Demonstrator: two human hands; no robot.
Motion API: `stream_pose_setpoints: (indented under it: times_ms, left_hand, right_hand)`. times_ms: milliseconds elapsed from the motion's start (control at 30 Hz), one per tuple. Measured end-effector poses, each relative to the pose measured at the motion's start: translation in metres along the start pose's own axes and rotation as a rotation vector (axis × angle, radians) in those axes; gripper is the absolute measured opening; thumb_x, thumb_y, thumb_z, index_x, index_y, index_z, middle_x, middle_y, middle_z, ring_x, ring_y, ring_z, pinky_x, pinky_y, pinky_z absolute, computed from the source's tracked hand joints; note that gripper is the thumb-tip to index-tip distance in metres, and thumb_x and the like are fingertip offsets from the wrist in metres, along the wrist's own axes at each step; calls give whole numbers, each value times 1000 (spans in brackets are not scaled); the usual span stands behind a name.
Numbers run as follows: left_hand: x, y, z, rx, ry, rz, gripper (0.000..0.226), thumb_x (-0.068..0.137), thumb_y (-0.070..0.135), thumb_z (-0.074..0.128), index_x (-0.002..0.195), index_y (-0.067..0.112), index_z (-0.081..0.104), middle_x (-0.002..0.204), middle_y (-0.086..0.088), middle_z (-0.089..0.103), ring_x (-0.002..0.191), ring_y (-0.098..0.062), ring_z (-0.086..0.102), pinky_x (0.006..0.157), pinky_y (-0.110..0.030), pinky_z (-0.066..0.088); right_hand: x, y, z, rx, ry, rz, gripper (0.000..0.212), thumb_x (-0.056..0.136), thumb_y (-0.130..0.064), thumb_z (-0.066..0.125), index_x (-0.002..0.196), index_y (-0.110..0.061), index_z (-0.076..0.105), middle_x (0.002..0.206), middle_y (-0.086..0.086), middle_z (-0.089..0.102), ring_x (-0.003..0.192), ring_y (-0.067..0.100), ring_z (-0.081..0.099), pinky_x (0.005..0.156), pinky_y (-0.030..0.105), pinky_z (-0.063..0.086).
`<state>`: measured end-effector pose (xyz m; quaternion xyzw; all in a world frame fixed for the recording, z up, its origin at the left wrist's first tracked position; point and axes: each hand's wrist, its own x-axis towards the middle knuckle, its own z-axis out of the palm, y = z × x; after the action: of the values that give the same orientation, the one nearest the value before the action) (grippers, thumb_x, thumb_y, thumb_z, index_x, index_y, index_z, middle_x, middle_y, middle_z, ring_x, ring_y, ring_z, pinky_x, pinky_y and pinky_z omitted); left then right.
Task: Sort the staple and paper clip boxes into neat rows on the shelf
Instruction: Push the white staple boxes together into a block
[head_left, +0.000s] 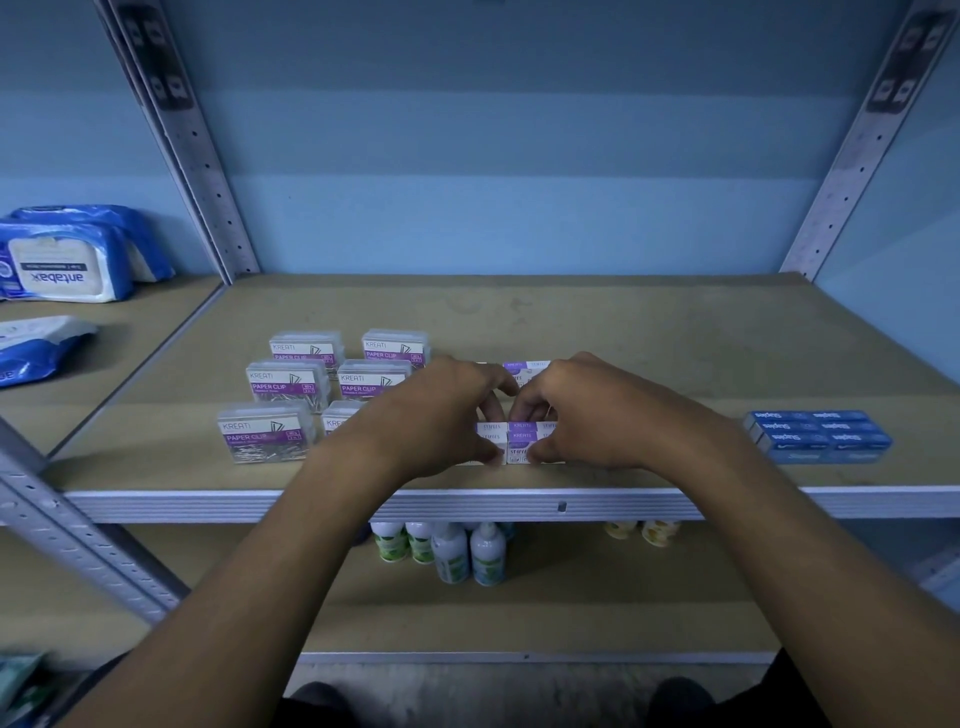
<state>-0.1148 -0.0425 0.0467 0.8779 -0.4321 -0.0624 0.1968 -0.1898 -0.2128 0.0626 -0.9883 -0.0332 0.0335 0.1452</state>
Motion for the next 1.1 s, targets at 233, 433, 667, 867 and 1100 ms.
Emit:
stream_pose_setpoints:
  times_ms: [233,433,667,867,1100]
  left_hand:
    - [-2,4,1,10,16,42,54,72,22,84,120,27,62,99,10,71,91,-9,64,82,-30,54]
    - [-3,3,-11,18,94,111,59,70,42,83,123,30,61,104,11,69,91,-6,61,80,-30,54]
    - [8,-8,-29,40,289,76,52,79,23,79,128,28,61,116,9,67,96,-8,61,86,-29,55]
    - [30,-24,-17,128,237,-20,60,79,19,78,134,25,56,123,5,65,111,-16,59,93,-31,49]
    - [50,-35,-3,148,138,-92,61,78,16,76,134,25,53,121,3,67,117,-19,56,96,-36,49]
  right_hand:
    - [0,-4,0,-26,-5,12,25,79,-27,80,103,-32,76,105,-3,67,94,15,62,75,30,53]
    - [4,-2,-12,93,48,16,22,86,-27,71,107,-25,77,96,-7,72,87,10,68,84,38,59]
    - [27,20,-14,85,265,22,40,89,-21,67,127,-31,65,130,-7,62,117,9,56,94,28,47]
    - [44,29,-3,38,204,54,54,88,-19,71,137,-32,55,142,-4,50,128,16,49,96,27,41]
    - [57,30,6,61,155,67,36,87,-22,69,123,-29,66,128,-1,61,113,17,58,92,33,51]
